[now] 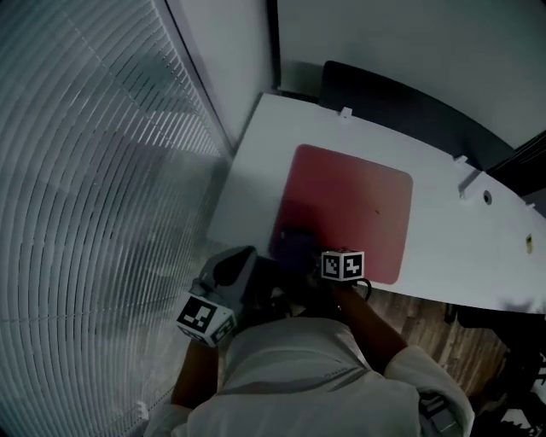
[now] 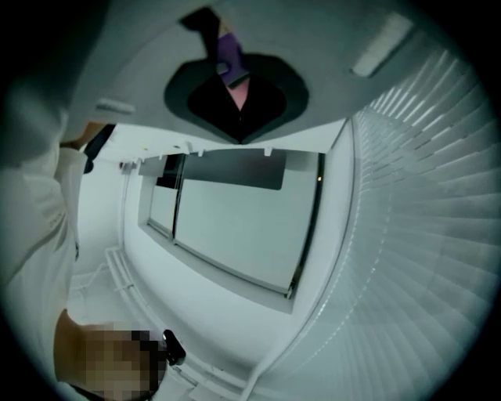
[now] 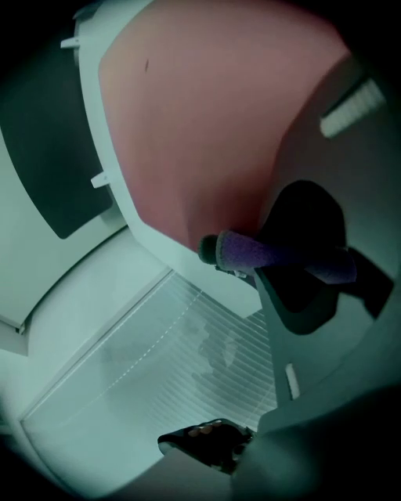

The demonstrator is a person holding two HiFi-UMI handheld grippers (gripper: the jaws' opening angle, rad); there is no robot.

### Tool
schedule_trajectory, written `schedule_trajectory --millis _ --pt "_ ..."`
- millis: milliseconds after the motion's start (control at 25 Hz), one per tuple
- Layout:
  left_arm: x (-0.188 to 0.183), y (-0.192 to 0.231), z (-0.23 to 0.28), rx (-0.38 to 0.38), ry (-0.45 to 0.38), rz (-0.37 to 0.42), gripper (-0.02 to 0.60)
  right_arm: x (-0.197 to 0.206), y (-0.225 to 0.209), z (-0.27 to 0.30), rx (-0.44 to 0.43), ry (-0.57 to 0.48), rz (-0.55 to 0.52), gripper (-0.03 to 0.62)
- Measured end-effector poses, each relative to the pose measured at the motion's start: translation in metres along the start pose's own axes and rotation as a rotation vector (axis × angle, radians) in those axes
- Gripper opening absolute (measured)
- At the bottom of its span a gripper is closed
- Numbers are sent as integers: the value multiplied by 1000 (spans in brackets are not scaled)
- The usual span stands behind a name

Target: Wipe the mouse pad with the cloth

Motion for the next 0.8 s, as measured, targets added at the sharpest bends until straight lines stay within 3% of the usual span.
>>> schedule_trajectory --millis 400,800 --pt "-14 -84 135 281 20 59 2 17 -142 -102 138 -46 163 49" --pt "-20 -182 229 476 19 99 3 62 -251 -219 295 -105 352 49"
Point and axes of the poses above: the fingertips, and each gripper's own axes: z forward along the fingers, y to its left, x out of its underside, the point moved 2 cm from there along -z, backward along the fingers, and after that the axes turned 9 degrees about x, right-handed, at the moved point
